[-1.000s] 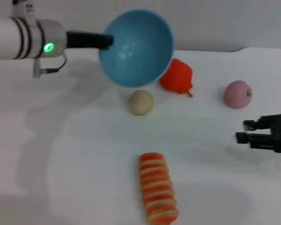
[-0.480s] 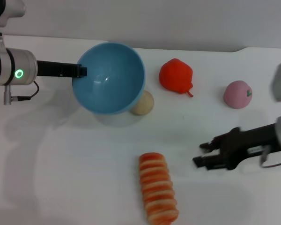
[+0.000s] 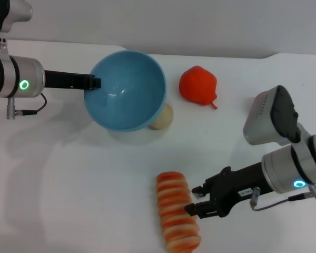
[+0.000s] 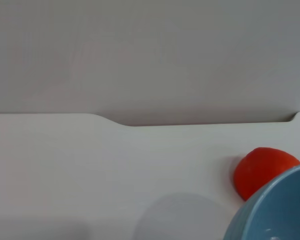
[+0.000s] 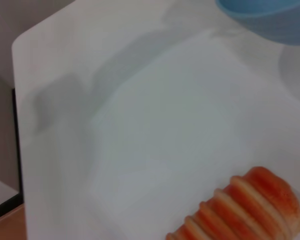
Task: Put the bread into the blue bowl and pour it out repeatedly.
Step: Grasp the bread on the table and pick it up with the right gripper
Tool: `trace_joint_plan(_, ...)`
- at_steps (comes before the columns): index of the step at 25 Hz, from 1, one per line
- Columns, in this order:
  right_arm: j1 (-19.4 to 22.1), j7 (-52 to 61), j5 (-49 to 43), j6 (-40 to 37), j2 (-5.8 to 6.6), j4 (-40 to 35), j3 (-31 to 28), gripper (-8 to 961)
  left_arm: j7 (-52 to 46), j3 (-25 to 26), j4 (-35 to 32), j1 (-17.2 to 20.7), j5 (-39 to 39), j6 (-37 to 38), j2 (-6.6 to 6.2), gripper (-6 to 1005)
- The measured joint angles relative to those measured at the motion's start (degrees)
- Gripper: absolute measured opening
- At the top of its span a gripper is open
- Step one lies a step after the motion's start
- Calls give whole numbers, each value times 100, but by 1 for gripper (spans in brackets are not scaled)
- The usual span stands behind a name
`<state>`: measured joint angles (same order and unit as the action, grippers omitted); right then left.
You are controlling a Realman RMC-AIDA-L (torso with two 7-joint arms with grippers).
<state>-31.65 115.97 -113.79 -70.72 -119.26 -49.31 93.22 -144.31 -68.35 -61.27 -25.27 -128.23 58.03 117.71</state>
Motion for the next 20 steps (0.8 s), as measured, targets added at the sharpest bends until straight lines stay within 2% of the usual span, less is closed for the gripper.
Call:
trace_joint_plan(8, -19, 224, 402, 548, 0, 299, 229, 471, 19, 3, 0, -17, 0, -40, -1, 26)
trace_joint_plan(14, -207, 262, 1009, 1133, -4, 647, 959, 450, 34, 6, 0, -16, 0, -58, -3, 25)
trace_joint_plan(20, -444, 539, 1091, 1411, -1, 920, 1403, 428, 55, 6, 1, -31, 0, -67, -3, 25)
